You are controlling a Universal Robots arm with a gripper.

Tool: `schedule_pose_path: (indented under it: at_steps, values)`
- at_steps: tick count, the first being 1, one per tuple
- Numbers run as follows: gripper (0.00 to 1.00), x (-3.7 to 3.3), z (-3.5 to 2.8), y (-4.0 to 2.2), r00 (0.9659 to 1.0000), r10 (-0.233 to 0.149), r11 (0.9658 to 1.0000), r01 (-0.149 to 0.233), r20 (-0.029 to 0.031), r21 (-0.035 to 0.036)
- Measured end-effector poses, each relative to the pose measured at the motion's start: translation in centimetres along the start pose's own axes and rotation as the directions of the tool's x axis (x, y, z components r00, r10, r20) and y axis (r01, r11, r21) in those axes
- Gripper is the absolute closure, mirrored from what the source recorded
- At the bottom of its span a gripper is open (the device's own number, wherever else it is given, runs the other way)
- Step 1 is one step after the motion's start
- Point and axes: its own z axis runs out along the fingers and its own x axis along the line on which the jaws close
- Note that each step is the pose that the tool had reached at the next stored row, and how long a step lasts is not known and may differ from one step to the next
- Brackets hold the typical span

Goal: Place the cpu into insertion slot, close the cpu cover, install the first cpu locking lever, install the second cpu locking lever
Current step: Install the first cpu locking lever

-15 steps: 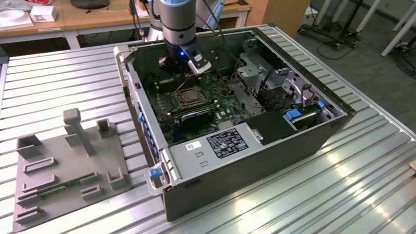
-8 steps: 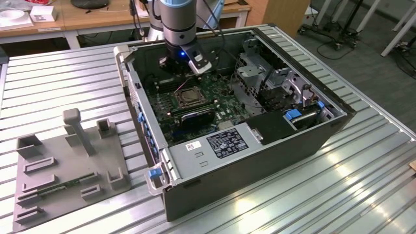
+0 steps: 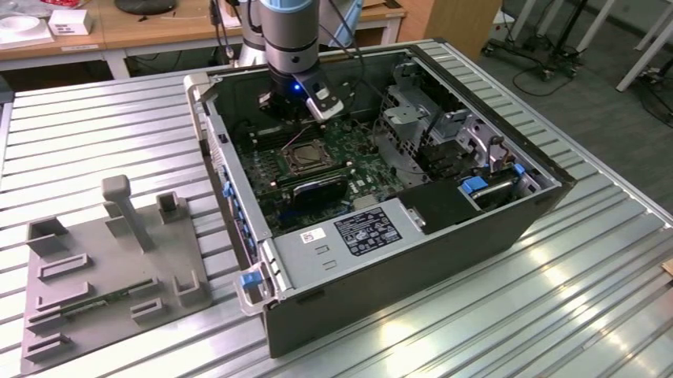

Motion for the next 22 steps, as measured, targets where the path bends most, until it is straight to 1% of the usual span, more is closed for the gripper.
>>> schedule_pose_path:
  at_steps: [17, 22]
  values:
    - [0.89, -0.09, 0.6, -0.13, 1.0, 0.003, 1.0, -0.003, 0.001, 0.001]
    - [0.89, -0.16, 0.68, -0.13, 1.0, 0.004, 1.0, -0.004, 0.0017, 0.0026]
